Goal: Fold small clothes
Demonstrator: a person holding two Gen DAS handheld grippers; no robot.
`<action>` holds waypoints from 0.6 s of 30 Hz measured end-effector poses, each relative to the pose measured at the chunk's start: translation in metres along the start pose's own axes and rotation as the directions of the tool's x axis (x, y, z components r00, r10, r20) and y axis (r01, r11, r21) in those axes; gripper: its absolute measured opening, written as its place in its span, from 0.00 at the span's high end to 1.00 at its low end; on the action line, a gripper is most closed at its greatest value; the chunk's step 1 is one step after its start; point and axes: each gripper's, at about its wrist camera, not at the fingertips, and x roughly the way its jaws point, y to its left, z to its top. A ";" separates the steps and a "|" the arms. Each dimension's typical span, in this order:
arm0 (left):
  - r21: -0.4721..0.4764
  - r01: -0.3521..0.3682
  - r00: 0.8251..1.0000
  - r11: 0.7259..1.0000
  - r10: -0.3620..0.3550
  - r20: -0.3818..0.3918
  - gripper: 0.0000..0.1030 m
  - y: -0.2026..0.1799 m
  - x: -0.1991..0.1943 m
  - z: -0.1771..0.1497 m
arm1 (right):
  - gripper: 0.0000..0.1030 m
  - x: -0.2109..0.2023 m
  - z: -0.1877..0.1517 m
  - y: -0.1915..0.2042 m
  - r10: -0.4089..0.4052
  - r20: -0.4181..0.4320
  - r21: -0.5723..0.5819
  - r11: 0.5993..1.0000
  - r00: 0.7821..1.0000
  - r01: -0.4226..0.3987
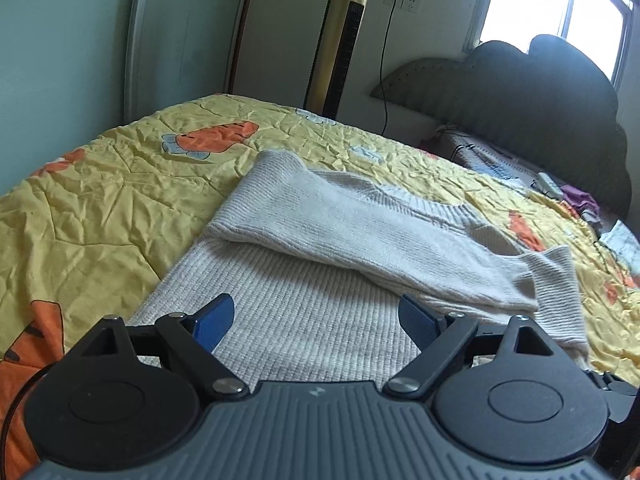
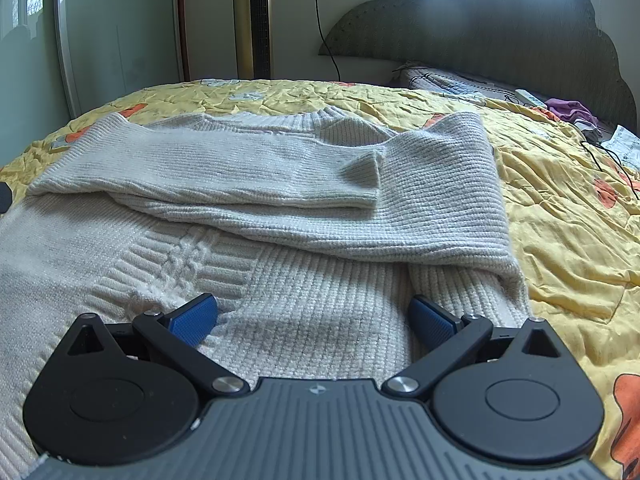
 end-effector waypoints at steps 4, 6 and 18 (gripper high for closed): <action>-0.020 0.035 0.999 0.999 -0.035 -0.009 0.13 0.007 -0.003 -0.002 | 0.00 0.000 0.000 0.000 0.000 0.000 0.000 1.000 1.000 0.000; -0.031 0.040 0.999 0.999 -0.041 -0.014 0.13 0.011 -0.003 -0.002 | 0.00 0.000 0.000 0.000 0.000 0.000 0.000 1.000 1.000 0.000; -0.075 0.039 0.999 0.996 -0.036 0.031 0.13 0.024 -0.021 0.013 | 0.00 0.000 0.000 0.000 0.000 0.000 0.000 1.000 1.000 0.000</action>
